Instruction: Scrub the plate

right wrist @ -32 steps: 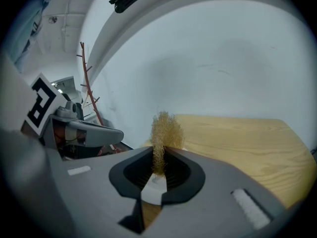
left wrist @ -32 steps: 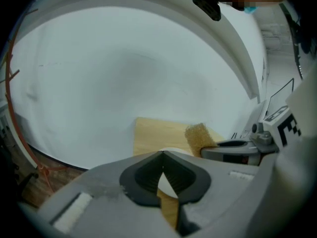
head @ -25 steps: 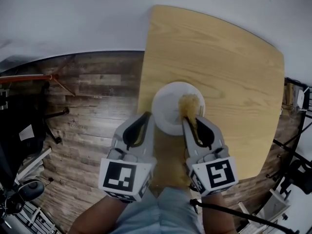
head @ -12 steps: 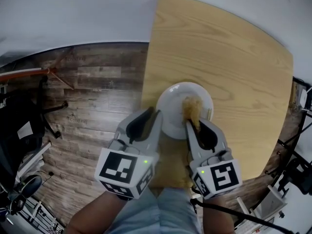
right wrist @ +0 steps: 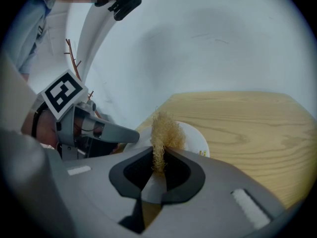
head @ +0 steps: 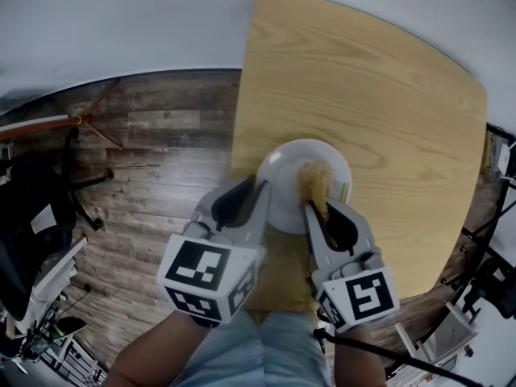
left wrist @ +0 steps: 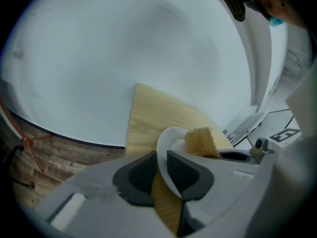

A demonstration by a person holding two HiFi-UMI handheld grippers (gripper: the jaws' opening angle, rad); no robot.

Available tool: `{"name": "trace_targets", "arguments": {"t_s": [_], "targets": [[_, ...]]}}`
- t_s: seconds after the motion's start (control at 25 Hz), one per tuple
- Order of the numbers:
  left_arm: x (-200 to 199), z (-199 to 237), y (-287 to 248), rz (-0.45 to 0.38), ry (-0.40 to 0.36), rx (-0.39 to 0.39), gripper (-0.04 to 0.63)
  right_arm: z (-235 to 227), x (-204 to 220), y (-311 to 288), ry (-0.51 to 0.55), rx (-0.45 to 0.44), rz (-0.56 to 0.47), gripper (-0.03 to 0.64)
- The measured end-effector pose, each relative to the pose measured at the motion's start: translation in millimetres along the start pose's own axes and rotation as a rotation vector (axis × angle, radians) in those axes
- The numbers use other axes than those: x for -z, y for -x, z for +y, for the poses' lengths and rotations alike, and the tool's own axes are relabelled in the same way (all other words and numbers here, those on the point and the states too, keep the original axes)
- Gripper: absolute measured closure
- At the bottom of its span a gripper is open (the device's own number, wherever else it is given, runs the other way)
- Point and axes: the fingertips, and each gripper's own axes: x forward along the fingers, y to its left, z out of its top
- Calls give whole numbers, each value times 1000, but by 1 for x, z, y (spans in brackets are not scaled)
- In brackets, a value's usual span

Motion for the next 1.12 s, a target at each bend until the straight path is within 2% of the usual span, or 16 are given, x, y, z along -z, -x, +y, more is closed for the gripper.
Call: {"name": "trace_targets", "arguments": {"t_s": [0.24,0.44,0.6,0.72,0.92,1.12], "targets": [[-2,0,-1,21,-5,13,515,1,-1,0,1,-4,-5,574],[-4,-1,1,29,40,39,520,2,1,-1,-6,-11,7,574],[-9,-5,5,18,47,51,531,-1,-4,2,-45,-21,-14,574],[-12,-5,7,15,40,52,534,-10,-13,7,1,27,-15,574],[-15,-10,9,14,17,52,535,-32,-15,8,28,108,66,574],[-21,-17,9,5,-46,63,535,-34,-16,-2,42,103,118,574]]}}
